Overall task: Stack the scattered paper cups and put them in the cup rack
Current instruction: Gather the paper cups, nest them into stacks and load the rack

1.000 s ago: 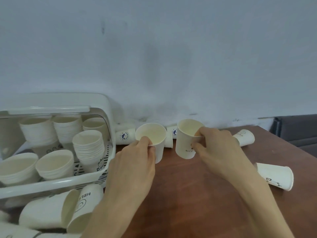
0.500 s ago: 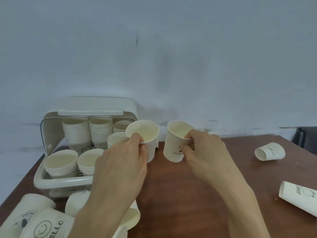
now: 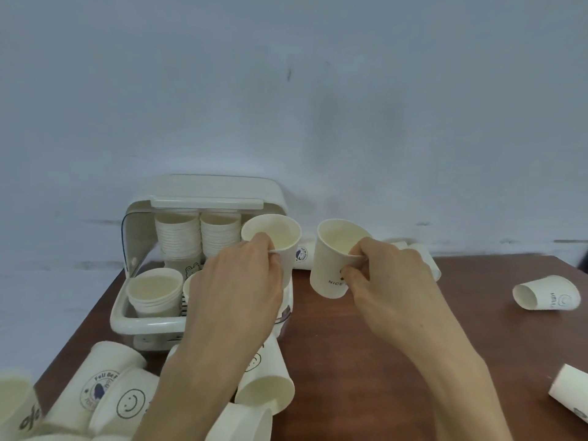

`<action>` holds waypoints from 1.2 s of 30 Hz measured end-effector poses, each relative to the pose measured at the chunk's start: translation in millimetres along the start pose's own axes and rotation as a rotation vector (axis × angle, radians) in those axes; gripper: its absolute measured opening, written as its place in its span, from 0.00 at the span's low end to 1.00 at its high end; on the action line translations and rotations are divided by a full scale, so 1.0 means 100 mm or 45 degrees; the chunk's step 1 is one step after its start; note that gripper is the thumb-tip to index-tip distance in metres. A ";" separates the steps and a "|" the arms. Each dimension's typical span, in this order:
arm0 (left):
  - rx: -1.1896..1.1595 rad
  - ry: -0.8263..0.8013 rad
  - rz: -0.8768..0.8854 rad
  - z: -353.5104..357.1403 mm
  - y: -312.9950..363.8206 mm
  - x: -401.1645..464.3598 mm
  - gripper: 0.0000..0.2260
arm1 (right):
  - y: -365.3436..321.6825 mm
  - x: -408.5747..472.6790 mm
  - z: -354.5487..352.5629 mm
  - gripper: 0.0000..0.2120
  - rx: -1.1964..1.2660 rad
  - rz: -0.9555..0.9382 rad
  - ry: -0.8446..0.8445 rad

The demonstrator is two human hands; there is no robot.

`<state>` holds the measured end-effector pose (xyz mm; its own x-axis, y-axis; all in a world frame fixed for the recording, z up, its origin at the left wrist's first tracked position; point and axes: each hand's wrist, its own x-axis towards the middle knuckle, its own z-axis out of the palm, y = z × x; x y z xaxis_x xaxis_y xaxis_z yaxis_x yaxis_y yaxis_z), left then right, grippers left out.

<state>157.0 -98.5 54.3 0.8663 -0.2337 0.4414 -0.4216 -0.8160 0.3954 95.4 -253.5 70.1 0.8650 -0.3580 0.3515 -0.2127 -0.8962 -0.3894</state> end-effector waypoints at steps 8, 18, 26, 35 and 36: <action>0.025 -0.005 0.001 -0.06 0.00 -0.01 0.09 | 0.01 -0.03 0.02 0.06 -0.009 -0.035 -0.018; 0.011 0.007 -0.018 -0.09 -0.13 0.04 0.10 | -0.08 -0.03 0.07 0.06 0.011 -0.073 -0.032; 0.027 0.021 -0.056 -0.15 -0.25 0.08 0.10 | -0.12 -0.02 0.13 0.06 -0.047 -0.114 -0.045; 0.012 -0.013 -0.161 -0.23 -0.50 0.15 0.09 | -0.23 -0.06 0.17 0.05 -0.056 -0.097 -0.099; 0.009 -0.002 -0.177 -0.26 -0.55 0.15 0.10 | -0.24 -0.06 0.19 0.05 -0.061 -0.106 -0.096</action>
<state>186.4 -43.5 60.1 0.9167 -0.1188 0.3815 -0.2955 -0.8442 0.4472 104.1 -225.0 61.1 0.9120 -0.2625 0.3151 -0.1583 -0.9342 -0.3198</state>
